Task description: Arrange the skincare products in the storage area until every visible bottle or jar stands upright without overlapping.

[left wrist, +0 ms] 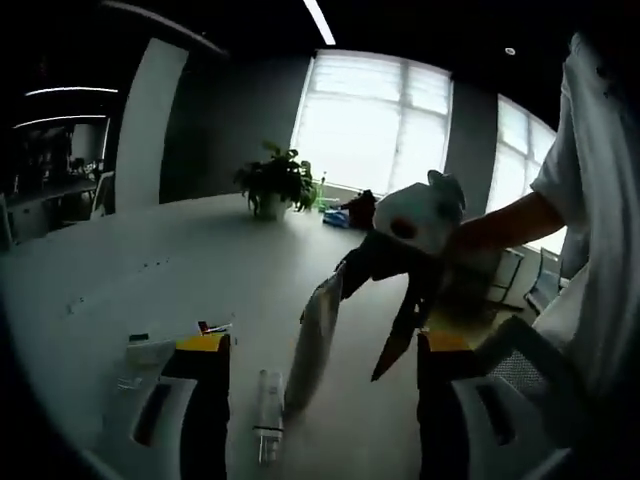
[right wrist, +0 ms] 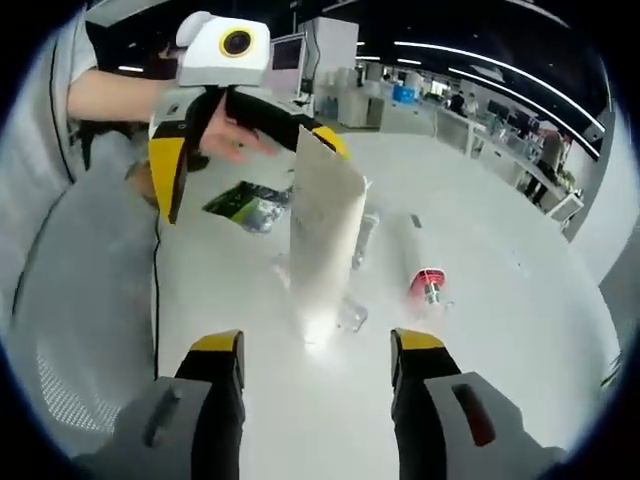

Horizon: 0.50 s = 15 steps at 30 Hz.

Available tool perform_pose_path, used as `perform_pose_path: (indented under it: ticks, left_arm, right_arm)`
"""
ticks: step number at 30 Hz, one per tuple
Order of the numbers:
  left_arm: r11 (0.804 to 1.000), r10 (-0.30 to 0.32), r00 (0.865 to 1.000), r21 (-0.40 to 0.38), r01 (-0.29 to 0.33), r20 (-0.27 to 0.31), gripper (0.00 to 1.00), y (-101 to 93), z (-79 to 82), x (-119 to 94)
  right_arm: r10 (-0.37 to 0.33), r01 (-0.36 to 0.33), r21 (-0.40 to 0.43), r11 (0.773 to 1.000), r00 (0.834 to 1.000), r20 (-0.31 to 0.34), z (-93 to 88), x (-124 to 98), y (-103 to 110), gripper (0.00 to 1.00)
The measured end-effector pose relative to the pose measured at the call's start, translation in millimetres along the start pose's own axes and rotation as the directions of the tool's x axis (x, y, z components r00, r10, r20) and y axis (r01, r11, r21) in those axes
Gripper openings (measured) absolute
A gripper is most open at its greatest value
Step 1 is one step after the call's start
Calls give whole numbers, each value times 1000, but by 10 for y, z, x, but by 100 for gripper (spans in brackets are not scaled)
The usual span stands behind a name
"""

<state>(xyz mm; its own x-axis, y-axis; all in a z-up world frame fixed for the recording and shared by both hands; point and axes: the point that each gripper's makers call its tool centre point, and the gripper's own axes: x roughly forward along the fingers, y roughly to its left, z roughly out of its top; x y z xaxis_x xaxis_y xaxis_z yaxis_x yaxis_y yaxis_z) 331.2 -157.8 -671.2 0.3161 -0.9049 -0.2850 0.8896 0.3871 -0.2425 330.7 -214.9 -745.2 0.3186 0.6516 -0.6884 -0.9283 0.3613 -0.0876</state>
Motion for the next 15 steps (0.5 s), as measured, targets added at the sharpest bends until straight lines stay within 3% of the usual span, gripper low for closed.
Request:
perform_pose_path:
  ticks: [3, 6, 9, 12, 15]
  left_arm:
    - [998, 50, 999, -24, -50, -10, 76, 30, -68, -114]
    - [992, 85, 993, -89, -92, -80, 81, 24, -208, -236]
    - [989, 108, 991, -96, -115, -77, 87, 6, -253, -327]
    - [973, 155, 986, -163, -164, -66, 94, 6, -306, -460]
    - [963, 193, 979, -179, -200, -59, 99, 52, -364, -615]
  right_arm:
    - [-32, 32, 14, 999, 999, -10, -28, -35, 23, 64]
    - [-54, 55, 39, 998, 998, -19, -59, -69, 59, 69]
    - [-60, 61, 60, 996, 998, -16, -78, -104, 142, 69]
    - [-74, 73, 112, 991, 997, 4, -66, -162, 205, 70]
    - [-106, 99, 167, 981, 994, 32, -50, -230, 273, 74]
